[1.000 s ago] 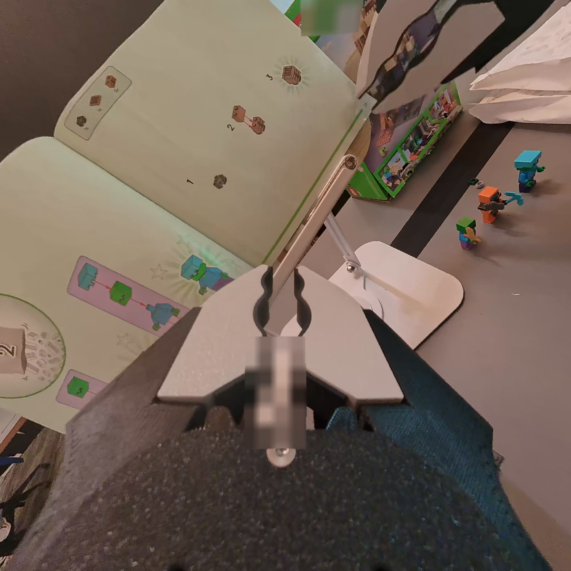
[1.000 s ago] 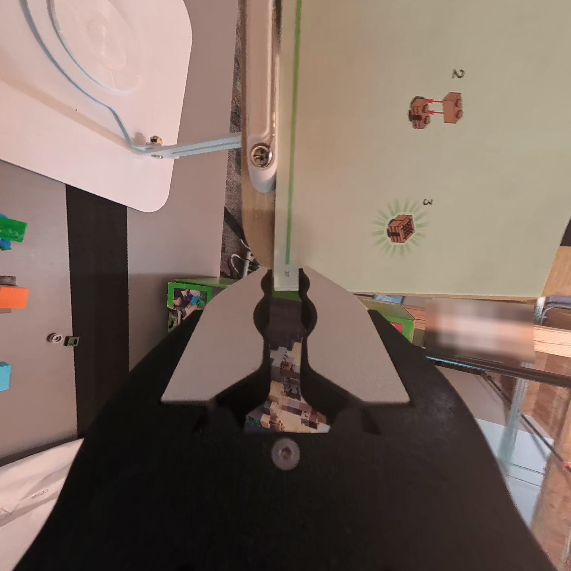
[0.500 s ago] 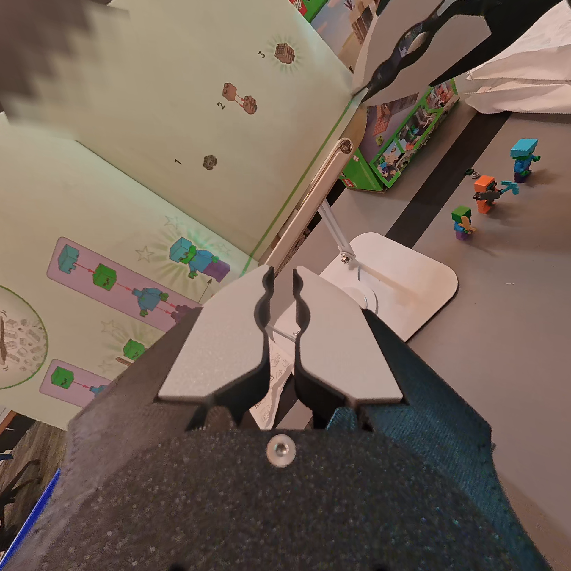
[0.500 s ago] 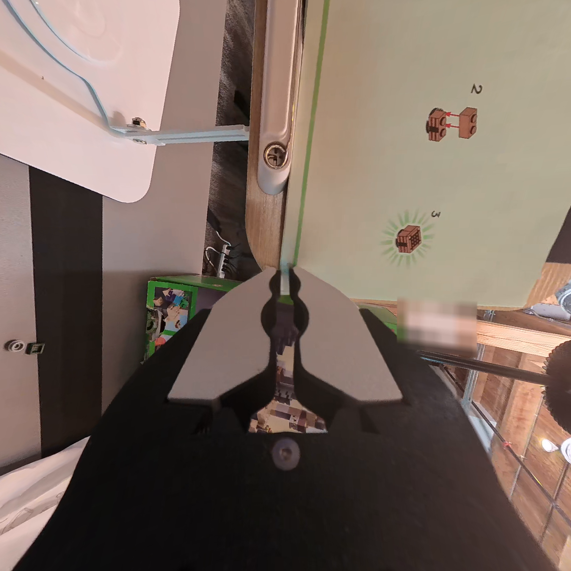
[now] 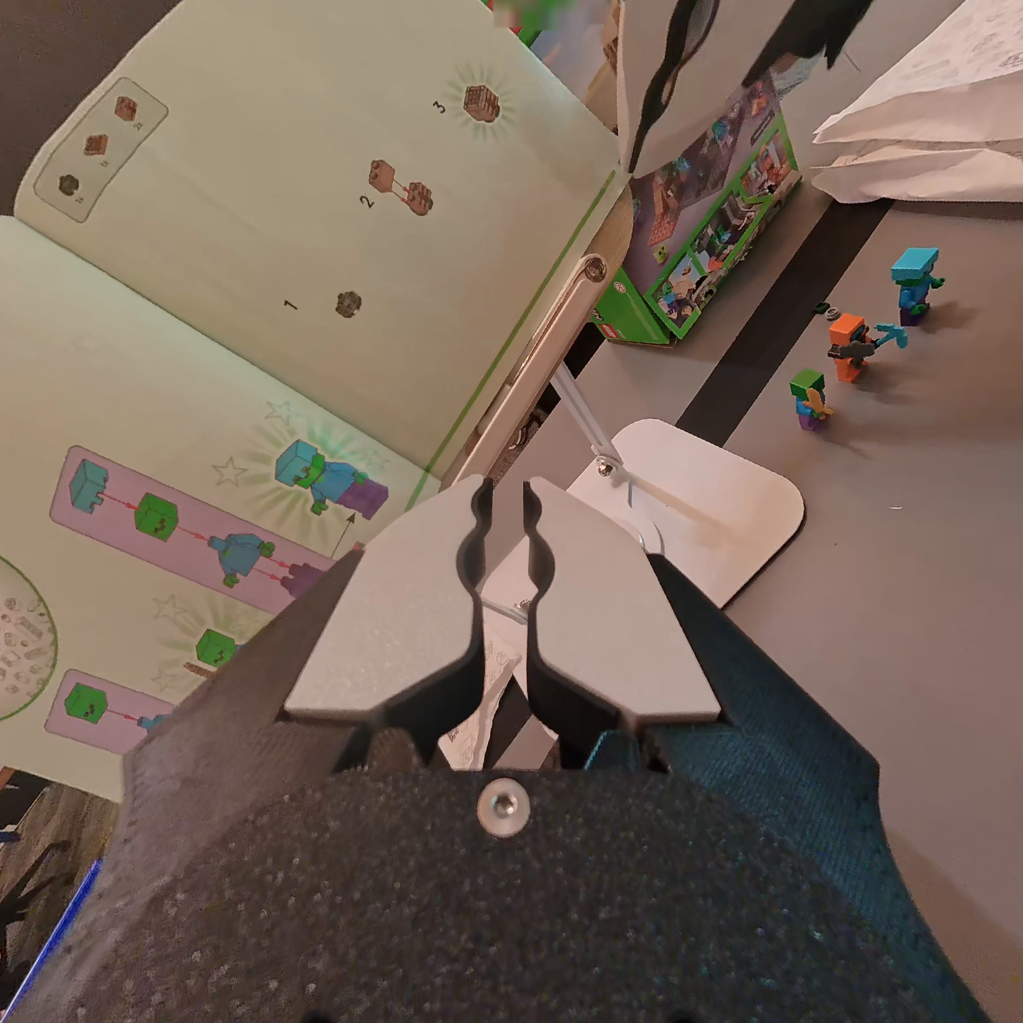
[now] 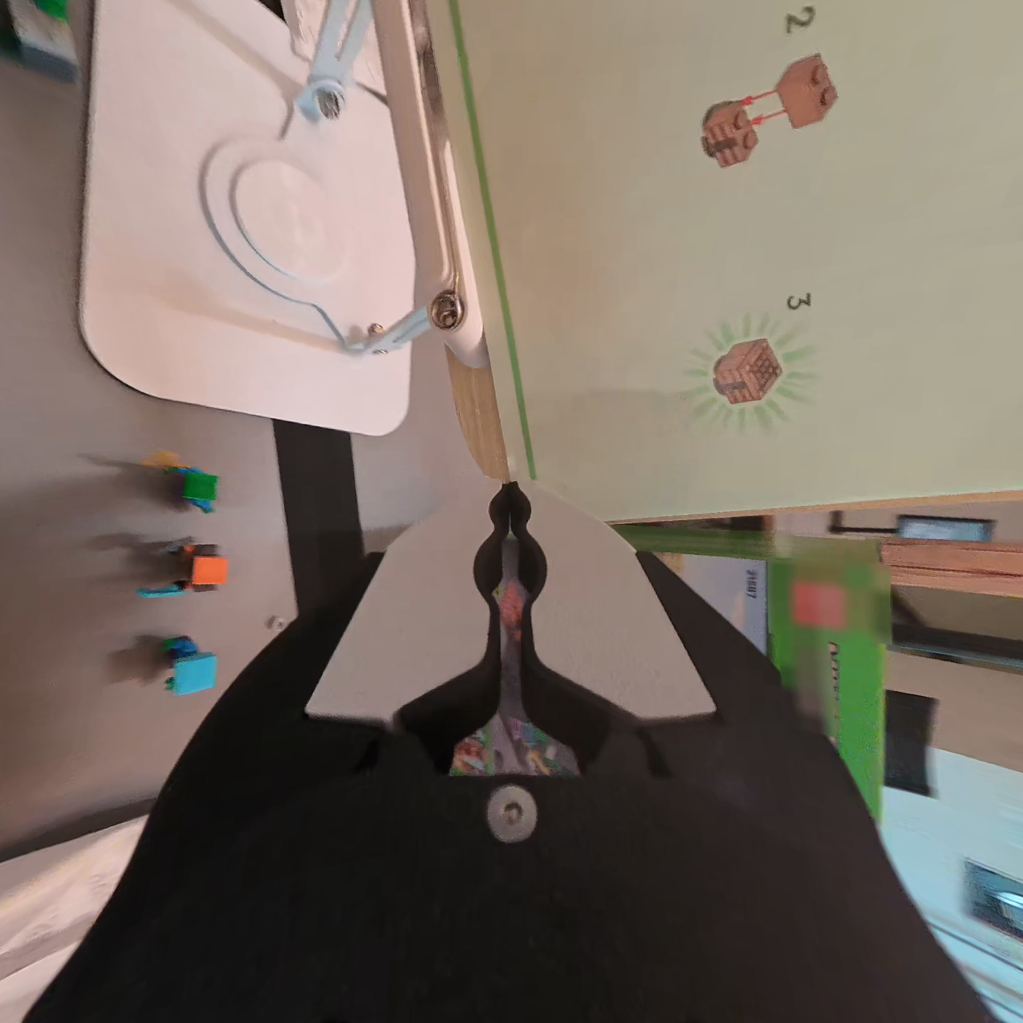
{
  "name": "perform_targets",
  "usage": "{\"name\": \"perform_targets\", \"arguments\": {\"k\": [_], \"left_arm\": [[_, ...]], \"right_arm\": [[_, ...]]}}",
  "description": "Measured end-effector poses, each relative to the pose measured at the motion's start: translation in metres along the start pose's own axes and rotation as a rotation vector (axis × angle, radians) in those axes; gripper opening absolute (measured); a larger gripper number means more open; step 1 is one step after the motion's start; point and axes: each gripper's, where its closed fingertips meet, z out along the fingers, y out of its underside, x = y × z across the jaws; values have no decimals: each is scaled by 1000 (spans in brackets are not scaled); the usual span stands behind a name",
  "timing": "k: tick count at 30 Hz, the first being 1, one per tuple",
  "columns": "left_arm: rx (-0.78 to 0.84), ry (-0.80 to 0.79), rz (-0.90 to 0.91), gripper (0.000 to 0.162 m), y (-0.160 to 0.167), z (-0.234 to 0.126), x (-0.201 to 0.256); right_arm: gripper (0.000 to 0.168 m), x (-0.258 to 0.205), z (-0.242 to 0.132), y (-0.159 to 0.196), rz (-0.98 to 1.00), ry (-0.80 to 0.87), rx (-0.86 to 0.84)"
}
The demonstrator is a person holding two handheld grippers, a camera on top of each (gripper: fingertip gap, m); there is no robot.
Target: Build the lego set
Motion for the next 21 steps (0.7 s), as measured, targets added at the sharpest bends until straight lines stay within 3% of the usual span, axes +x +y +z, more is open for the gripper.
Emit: {"name": "perform_targets", "arguments": {"k": [6, 10, 11, 13, 16, 21], "left_arm": [[19, 10, 10, 10, -13, 5, 5], [22, 15, 15, 10, -14, 5, 8], [19, 17, 15, 10, -12, 5, 9], [13, 22, 11, 10, -9, 6, 11], [9, 24, 15, 10, -8, 5, 12], [1, 19, 20, 10, -4, 2, 9]], "right_arm": [[0, 13, -8, -2, 80, -42, 10], [2, 8, -8, -3, -79, 66, -6], [18, 6, -6, -2, -120, 105, -13], [21, 3, -1, -1, -184, 175, -27], [16, 8, 4, 2, -280, 295, -48], [12, 11, 9, 3, -321, 327, -54]]}}
